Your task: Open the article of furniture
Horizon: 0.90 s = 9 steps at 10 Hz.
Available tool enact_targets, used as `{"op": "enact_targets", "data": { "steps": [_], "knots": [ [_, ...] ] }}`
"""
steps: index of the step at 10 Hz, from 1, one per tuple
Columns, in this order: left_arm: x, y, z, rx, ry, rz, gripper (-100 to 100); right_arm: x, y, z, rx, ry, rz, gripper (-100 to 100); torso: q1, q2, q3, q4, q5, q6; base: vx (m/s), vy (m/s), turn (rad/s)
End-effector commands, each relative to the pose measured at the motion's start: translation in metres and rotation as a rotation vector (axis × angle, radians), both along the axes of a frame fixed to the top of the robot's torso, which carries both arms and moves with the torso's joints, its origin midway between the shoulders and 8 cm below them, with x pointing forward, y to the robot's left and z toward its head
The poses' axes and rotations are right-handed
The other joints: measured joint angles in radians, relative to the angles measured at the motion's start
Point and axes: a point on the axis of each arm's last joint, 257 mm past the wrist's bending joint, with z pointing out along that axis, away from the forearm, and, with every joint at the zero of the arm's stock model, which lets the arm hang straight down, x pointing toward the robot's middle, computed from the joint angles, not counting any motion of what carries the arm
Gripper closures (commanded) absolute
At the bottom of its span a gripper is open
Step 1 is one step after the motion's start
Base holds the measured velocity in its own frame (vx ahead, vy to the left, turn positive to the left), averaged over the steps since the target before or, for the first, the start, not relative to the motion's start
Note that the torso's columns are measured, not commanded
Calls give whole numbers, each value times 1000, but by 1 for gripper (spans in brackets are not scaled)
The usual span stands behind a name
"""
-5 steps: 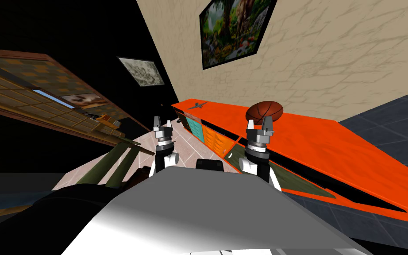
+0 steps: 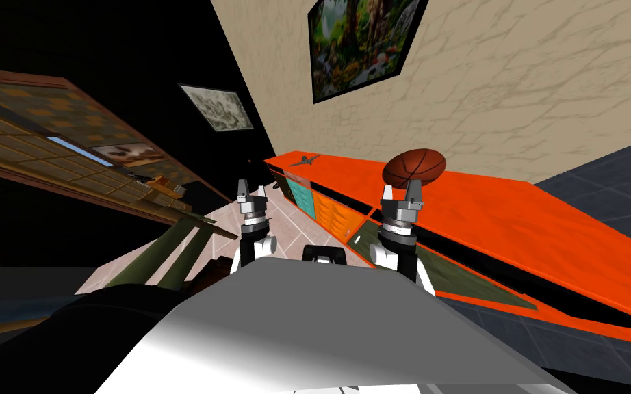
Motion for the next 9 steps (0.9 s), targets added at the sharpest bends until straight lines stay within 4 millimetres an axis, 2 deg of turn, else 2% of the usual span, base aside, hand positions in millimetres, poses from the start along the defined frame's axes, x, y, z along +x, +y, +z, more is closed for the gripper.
{"op": "enact_targets", "data": {
  "steps": [1, 4, 5, 6, 9],
  "knots": [
    [0, 0, 0, 0, 0, 0, 0, 0, 0, 0, 0, 0, 0, 0, 0, 74, -147, 74, 0, 0, 0, 0, 0],
    [0, 0, 0, 0, 0, 0, 0, 0, 0, 0, 0, 0, 0, 0, 0, 296, -590, 295, 0, 0, 0, 0, 0],
    [0, 0, 0, 0, 0, 0, 0, 1, 4, -3, -50, 13, 6, -100, 0, 369, -738, 369, 0, 0, 8, 7, 0],
    [0, 0, 0, 0, 0, 0, 0, 2, 6, -5, -90, 23, 6, -100, 0, 403, -807, 402, 0, 0, 5, 17, -2],
    [0, 0, 0, 0, 1, 0, 0, 4, 10, -15, -236, 58, -17, -100, 1, 416, -832, 415, 0, 0, 6, 32, -3]
  ]
}}
